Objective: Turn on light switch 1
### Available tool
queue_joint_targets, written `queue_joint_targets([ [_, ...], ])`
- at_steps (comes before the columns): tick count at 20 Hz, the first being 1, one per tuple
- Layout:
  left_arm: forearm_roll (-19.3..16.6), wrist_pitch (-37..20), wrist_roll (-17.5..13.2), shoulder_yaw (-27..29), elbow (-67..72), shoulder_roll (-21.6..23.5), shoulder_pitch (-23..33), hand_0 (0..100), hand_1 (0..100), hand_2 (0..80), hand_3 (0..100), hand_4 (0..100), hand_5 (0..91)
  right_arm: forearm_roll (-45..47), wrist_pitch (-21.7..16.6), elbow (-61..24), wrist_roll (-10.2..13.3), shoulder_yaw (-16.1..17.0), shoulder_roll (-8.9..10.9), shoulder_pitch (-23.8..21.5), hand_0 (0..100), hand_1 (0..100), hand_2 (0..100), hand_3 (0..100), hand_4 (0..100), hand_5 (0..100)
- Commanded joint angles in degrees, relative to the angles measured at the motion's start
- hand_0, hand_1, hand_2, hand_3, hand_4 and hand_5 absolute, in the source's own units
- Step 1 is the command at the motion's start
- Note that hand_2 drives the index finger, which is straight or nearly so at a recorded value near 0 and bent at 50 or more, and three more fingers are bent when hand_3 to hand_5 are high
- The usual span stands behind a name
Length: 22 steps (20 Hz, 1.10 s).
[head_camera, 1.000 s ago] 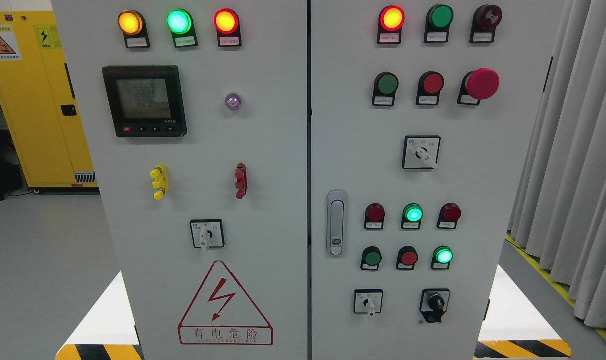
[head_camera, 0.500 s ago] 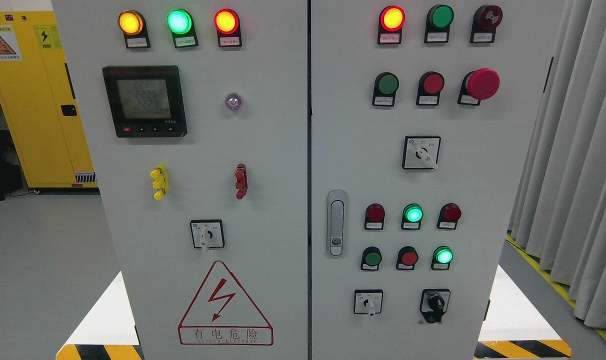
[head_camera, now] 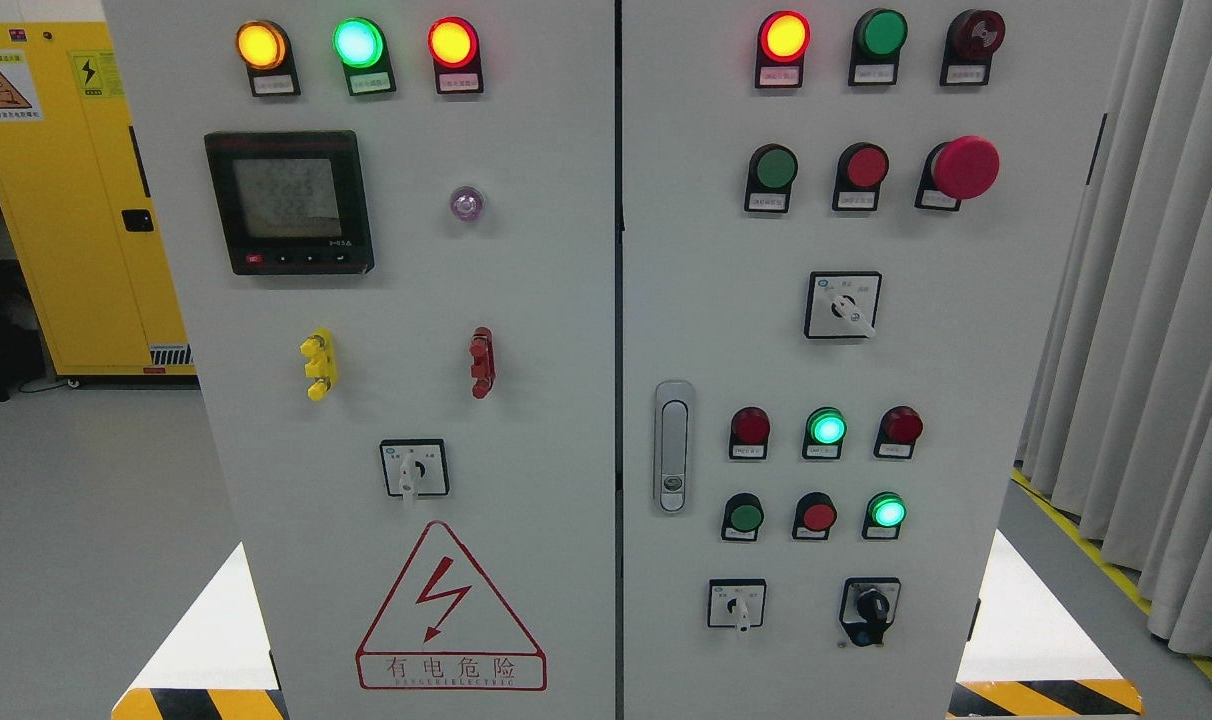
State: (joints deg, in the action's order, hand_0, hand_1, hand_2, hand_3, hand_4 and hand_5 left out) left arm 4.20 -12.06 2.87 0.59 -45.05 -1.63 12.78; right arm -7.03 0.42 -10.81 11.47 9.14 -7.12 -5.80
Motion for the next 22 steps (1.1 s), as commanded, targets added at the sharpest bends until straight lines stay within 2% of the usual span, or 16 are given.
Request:
queue_joint_targets([
  [1,-0.2,-0.1,-0.2,2.1,-31.3,0.2,3.0,38,47,30.8,58,69,51.0,0.0,0.0,0.0,0.0,0.0,0.00,0.0,0,50,4,0,0,0],
  [2,-0.2,-0.1,-0.2,2.1,-33.7,0.2,3.1,37,48,31.8,59,71,53.7,0.0,0.0,0.0,0.0,0.0,0.00,0.0,0,50,4,0,0,0],
  [4,-0.2,-0.1,-0.1,2.5,-37.9,0.1,3.2,27,56,39.1,67,77,66.0,0.0,0.0,0.0,0.0,0.0,0.00,0.0,0,50,4,0,0,0],
  [7,-0.2,0.0,0.2,2.7,-43.5,0.1,3.2,21,60,43.1,71,81,71.8,0.0,0.0,0.0,0.0,0.0,0.00,0.0,0,50,4,0,0,0],
  [8,-0.2,0.0,0.2,2.5,-45.2,0.2,3.1,18,61,46.8,74,82,74.1,0.0,0.0,0.0,0.0,0.0,0.00,0.0,0,50,4,0,0,0],
  [13,-0.1,0.1,0.4,2.0,-53.3,1.0,2.9,13,63,49.8,77,81,73.8,0.0,0.0,0.0,0.0,0.0,0.00,0.0,0,50,4,0,0,0],
  [18,-0.2,0.6,0.5,1.6,-57.8,1.7,-0.1,10,63,51.2,81,83,75.5,0.0,0.0,0.0,0.0,0.0,0.00,0.0,0,50,4,0,0,0],
  [22,-0.9,3.4,1.0,-1.4,-62.1,1.7,-2.1,9,62,51.8,80,83,76.8,0.0,0.0,0.0,0.0,0.0,0.00,0.0,0,50,4,0,0,0],
])
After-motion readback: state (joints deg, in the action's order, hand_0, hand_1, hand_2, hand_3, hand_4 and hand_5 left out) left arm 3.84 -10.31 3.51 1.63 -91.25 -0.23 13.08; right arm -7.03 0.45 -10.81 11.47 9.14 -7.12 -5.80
